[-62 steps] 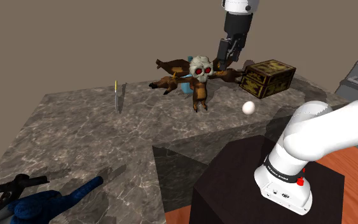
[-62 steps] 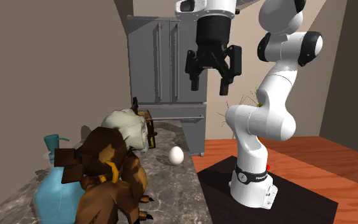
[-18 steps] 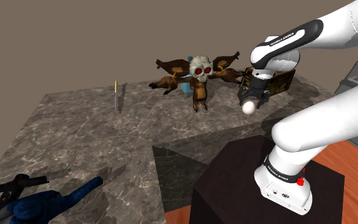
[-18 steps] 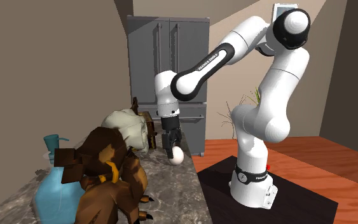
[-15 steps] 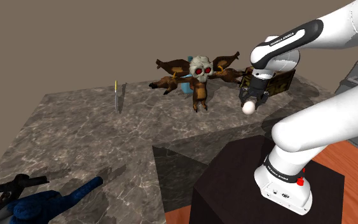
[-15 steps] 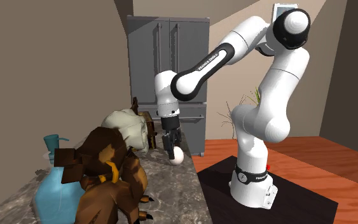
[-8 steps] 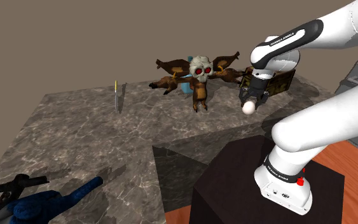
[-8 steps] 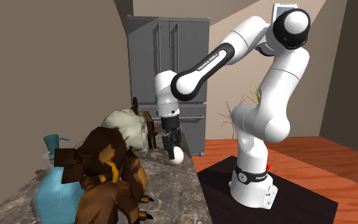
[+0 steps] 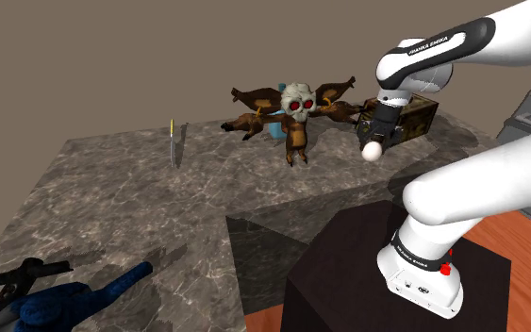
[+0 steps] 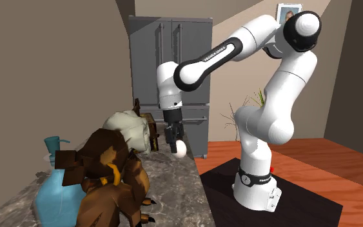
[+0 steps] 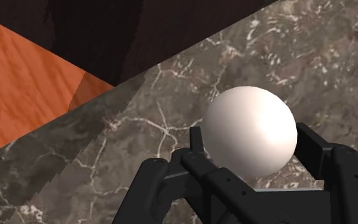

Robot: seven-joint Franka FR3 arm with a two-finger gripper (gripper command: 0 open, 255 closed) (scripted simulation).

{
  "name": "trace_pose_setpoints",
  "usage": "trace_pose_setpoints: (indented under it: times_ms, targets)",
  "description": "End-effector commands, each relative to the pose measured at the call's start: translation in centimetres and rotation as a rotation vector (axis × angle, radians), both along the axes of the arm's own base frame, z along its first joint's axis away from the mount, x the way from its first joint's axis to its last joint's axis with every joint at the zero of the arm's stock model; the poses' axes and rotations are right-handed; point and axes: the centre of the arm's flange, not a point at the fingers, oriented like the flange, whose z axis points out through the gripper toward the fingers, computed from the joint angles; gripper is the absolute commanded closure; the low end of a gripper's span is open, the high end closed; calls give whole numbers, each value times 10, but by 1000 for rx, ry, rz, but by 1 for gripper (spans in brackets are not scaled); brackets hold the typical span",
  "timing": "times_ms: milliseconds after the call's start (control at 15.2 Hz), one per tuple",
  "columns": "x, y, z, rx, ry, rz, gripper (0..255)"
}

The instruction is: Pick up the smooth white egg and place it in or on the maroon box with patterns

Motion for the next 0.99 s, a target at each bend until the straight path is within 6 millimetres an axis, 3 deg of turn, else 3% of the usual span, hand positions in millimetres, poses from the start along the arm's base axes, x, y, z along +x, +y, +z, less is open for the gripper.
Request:
trace_pose_setpoints:
  times_ms: [0, 924]
  targets:
    - [0, 0, 10, 0, 0, 0, 255]
    - [0, 0, 84, 0, 0, 0, 255]
